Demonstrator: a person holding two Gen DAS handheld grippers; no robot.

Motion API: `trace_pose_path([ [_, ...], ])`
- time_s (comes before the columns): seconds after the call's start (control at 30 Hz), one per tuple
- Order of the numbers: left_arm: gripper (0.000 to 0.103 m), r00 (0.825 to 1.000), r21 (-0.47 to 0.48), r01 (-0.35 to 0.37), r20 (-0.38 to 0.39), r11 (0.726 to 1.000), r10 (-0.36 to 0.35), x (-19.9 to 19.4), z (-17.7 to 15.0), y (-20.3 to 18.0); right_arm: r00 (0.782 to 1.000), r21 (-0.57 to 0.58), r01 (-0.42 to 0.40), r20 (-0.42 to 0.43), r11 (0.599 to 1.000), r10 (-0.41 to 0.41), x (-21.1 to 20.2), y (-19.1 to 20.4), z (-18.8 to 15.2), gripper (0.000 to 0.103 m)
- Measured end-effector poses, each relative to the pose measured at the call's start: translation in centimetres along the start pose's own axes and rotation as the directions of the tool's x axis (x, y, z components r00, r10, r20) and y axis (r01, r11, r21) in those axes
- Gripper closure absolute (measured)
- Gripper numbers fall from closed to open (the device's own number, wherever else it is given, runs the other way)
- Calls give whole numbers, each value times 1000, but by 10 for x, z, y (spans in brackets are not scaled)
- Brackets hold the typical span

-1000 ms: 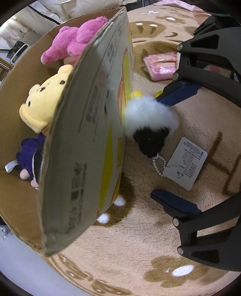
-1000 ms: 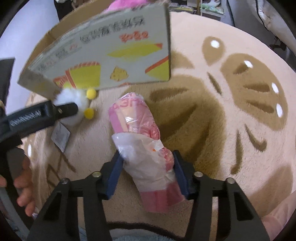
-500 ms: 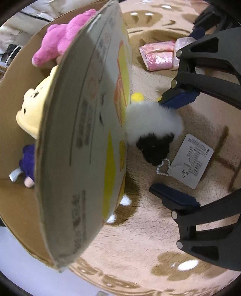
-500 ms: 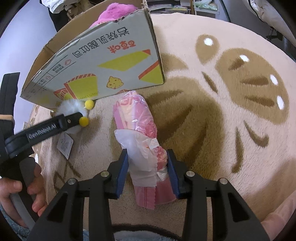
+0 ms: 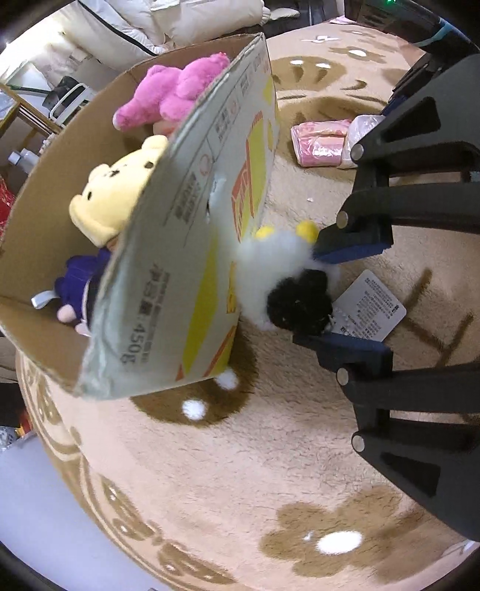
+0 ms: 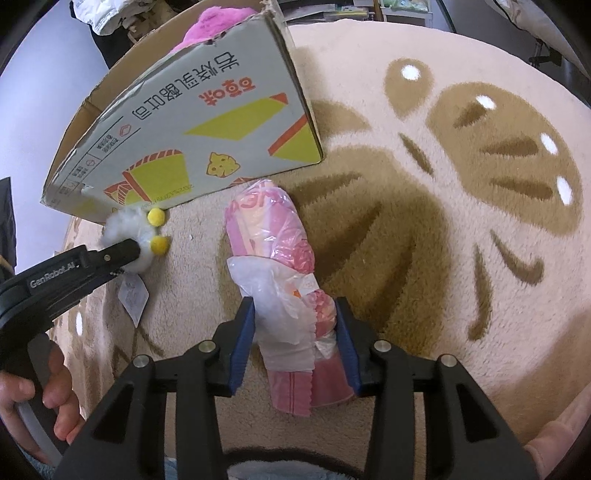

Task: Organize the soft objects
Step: 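Close the left tool on the pom-pom plush while the right tool grips the pink roll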

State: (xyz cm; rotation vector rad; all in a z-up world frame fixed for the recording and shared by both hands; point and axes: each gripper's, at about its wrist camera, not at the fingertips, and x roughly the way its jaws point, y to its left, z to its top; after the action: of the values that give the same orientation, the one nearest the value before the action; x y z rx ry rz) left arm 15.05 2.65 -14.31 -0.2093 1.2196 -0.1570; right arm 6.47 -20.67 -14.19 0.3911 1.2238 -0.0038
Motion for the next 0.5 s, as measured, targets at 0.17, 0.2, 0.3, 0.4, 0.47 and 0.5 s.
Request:
trace_pose_path([
  [0.17,72,1000,39,-7,23,999,6,-13,-2,-7,1000,4,-7,6,1000,7,2,-5,1,65],
  [0.2,72,1000,47,-12,27,999,11,-14,-2,-13,1000,5,-9,8,1000,9,1,-5,0,68],
  [0.3,72,999,73,-35,37,997,32,-22,-8,-19,999,12,-24,22,1000,24,-5,-6,0,75],
  [0.4,72,999,77,-35,43,996,32,-29,-8,-11,998,24,-39,48,999,38,-14,-9,0,81],
  [0.47,72,998,66,-38,47,997,35,-39,-5,-7,996,35,-46,73,998,43,-19,-12,1,84],
  [0.5,73,998,63,-39,49,997,36,-43,-6,-6,995,39,-57,80,998,54,-22,-13,1,86],
])
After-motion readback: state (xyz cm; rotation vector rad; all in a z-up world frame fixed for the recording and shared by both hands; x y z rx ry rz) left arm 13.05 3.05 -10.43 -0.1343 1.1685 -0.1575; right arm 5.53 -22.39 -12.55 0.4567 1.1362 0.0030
